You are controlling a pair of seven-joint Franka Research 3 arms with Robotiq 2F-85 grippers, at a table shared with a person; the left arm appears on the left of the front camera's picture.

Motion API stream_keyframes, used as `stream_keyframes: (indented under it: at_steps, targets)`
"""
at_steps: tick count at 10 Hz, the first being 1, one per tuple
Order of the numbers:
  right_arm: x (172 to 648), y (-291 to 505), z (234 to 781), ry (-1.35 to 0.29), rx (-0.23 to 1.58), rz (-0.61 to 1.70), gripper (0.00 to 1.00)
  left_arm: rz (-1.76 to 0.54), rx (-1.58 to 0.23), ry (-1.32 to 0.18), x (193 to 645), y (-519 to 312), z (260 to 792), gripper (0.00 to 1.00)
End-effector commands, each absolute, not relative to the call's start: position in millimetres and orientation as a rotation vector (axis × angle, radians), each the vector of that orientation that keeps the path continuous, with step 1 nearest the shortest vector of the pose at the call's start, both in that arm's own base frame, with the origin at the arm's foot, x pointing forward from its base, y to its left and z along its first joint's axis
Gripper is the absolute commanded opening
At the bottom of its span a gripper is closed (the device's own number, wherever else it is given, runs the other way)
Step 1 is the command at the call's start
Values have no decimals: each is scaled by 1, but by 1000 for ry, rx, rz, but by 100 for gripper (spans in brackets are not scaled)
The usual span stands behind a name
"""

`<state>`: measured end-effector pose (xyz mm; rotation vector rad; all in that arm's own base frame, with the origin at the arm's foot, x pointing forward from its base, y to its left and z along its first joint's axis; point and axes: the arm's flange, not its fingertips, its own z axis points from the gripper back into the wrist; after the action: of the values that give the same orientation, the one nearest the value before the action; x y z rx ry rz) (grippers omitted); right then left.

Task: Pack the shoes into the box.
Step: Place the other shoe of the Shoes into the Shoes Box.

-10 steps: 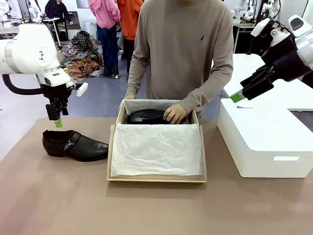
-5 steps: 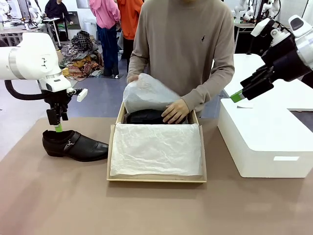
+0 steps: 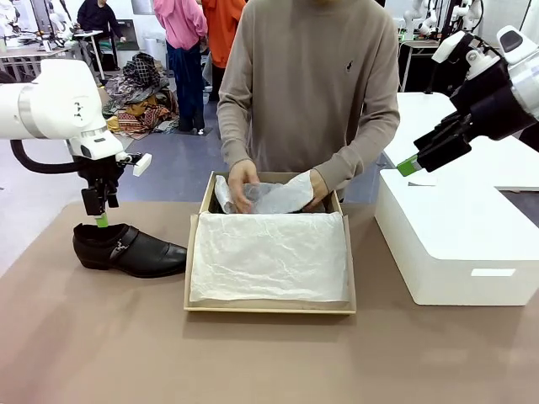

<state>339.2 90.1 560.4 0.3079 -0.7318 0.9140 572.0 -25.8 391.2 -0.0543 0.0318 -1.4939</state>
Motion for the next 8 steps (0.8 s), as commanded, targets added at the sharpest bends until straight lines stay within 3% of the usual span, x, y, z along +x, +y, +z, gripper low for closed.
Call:
stream_keyframes:
  at_steps: [1, 8]
  targets:
    - [339, 90, 560, -738, 310, 914, 100, -1484, -55, 32, 570, -25, 391, 100]
    - [339, 90, 560, -738, 310, 914, 100, -1479, -113, 73, 574, -25, 384, 100]
